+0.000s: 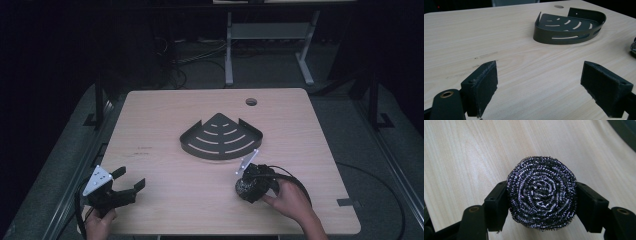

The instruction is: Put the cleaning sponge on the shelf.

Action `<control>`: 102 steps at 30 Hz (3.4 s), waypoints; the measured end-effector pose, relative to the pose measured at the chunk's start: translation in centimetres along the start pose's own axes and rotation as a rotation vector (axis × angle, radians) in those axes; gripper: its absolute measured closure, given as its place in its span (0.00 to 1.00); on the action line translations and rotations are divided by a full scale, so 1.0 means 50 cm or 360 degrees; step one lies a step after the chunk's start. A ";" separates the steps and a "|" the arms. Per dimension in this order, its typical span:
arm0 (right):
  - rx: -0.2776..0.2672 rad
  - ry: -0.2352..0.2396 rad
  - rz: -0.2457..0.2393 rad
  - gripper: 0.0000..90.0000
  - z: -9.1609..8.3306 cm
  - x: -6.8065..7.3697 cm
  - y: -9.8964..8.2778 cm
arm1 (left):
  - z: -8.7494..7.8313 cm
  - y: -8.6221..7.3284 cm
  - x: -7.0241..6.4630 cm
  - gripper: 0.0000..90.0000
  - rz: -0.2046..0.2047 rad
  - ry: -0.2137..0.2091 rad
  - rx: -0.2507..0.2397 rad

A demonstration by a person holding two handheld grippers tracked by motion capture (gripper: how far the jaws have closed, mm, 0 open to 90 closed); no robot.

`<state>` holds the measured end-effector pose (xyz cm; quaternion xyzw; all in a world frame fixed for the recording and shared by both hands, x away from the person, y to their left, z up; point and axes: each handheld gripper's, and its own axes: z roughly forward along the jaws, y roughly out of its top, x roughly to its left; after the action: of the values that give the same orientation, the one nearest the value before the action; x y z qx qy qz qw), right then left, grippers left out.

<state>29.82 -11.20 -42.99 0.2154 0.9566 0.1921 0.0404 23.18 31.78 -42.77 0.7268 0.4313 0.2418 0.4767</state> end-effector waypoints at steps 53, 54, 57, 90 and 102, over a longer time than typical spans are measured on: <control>-0.0034 0.0071 0.0032 0.37 -0.091 -0.093 0.076 | 0.010 0.008 -0.014 0.15 0.0029 -0.0020 0.0014; -0.0032 0.0074 0.0036 0.37 -0.091 -0.095 0.081 | 0.010 0.008 -0.014 0.15 0.0030 -0.0018 0.0013; -0.0033 0.0086 0.0042 0.37 -0.091 -0.101 0.088 | 0.011 0.009 -0.014 0.15 0.0031 -0.0016 0.0013; -0.0001 0.0090 0.0040 0.37 -0.097 -0.160 0.168 | 0.013 0.013 -0.013 0.15 0.0036 -0.0024 0.0014; 0.0038 0.0087 0.0043 0.37 -0.091 -0.182 0.197 | 0.009 0.013 -0.011 0.15 0.0033 -0.0021 0.0006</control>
<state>41.22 -8.48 -35.03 0.2234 0.9566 0.1871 0.0091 23.50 30.99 -42.35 0.7338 0.4210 0.2411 0.4755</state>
